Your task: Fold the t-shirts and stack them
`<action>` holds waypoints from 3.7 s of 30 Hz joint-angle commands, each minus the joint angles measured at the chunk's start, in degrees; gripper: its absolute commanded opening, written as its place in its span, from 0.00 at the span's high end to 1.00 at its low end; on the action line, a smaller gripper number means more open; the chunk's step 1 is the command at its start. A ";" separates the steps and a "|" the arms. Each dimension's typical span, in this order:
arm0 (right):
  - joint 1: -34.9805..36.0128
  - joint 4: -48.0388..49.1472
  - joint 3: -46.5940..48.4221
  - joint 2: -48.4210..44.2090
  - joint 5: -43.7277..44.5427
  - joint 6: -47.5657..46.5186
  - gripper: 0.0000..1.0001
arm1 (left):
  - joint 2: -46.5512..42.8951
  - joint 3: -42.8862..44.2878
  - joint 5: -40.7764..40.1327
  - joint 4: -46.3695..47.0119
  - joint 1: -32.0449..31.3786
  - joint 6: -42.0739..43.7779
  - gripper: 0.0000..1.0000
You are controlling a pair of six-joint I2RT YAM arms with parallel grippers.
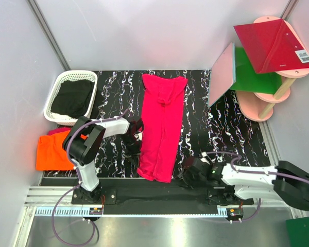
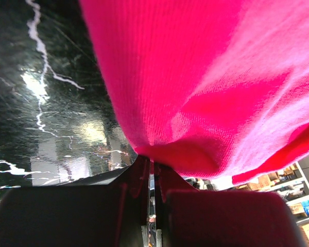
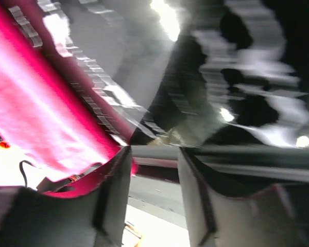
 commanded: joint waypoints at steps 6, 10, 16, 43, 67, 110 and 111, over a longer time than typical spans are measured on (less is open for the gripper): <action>0.74 -13.44 -2.43 -10.76 2.89 0.66 0.54 | 4.17 -0.52 -9.59 8.72 -1.06 1.73 1.00; 0.83 -12.66 0.90 -9.19 4.56 -3.12 0.50 | 4.26 -0.52 -9.68 8.64 -1.06 1.81 1.00; 0.75 -9.93 3.90 -4.88 5.09 -6.64 0.47 | 4.17 -0.43 -9.86 8.64 -1.06 1.64 1.00; -2.42 0.97 14.10 17.35 -5.45 -19.73 0.70 | 2.94 -2.45 -11.61 8.46 -1.06 1.55 1.00; -4.44 -11.50 20.51 4.27 -5.45 -28.69 1.00 | -11.38 -2.19 -16.18 0.56 -0.97 -0.91 1.00; -32.56 -16.52 57.25 34.32 1.83 -61.05 1.00 | 12.60 48.77 -17.50 -5.78 7.64 -0.12 1.00; -32.91 -16.52 57.51 34.59 1.84 -61.31 1.00 | 13.83 49.66 -17.07 -5.86 7.73 -0.21 1.00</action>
